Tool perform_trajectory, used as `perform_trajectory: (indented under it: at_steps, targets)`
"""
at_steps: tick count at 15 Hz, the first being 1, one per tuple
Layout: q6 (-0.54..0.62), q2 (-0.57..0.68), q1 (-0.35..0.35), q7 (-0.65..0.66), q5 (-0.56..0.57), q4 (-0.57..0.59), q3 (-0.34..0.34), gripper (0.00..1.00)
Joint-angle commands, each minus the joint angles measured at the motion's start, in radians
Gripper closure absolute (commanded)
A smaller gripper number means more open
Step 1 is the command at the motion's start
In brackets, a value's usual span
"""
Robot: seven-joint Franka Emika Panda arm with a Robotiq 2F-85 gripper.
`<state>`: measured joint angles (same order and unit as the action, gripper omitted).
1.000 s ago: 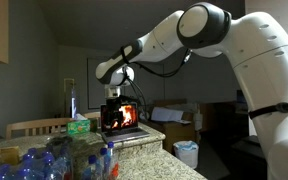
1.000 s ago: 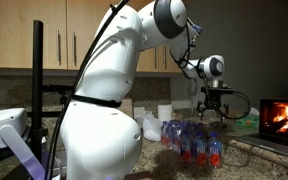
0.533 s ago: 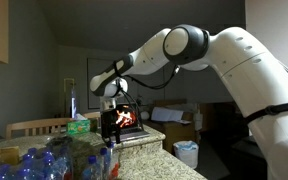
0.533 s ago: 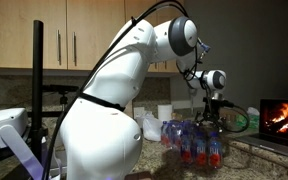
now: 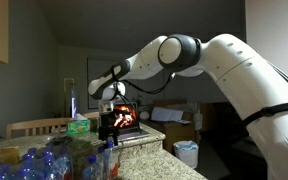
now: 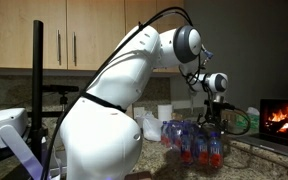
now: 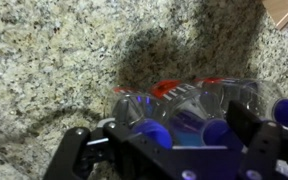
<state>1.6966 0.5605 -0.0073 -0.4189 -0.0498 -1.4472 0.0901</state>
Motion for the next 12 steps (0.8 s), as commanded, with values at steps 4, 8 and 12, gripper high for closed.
perform_trajectory:
  at_steps: [4, 8, 12]
  targets:
    - [0.027, -0.046, -0.013, 0.097, -0.007, 0.001, -0.027, 0.00]
    - [0.014, -0.025, -0.009, 0.093, -0.007, 0.028, -0.025, 0.00]
    - [0.015, -0.008, -0.004, 0.091, -0.005, 0.039, -0.022, 0.33]
